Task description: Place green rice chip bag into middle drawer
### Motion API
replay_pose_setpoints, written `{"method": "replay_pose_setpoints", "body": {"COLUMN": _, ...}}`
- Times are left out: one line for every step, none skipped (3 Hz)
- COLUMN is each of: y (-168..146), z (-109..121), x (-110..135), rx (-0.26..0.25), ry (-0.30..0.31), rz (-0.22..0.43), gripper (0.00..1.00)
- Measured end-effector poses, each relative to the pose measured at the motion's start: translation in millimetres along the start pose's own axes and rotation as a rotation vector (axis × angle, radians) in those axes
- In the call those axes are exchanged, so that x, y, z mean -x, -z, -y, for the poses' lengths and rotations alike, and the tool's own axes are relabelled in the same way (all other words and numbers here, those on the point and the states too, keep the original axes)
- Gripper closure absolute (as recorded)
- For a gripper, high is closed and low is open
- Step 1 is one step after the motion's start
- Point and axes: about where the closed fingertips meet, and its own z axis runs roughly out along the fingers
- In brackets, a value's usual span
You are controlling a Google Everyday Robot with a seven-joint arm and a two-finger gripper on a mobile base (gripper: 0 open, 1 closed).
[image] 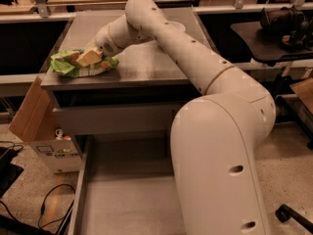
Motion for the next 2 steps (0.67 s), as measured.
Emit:
{"method": "replay_pose_setpoints", "body": {"y": 25.8, "z": -5.9, "x": 18.5, "rx": 0.024, "ry": 0.043, "rz": 0.040, "gripper": 1.00}}
{"method": "replay_pose_setpoints", "body": {"y": 85.1, "z": -24.3, "x": 47.5, "rx": 0.029, "ry": 0.107, "rz": 0.045, "gripper": 1.00}}
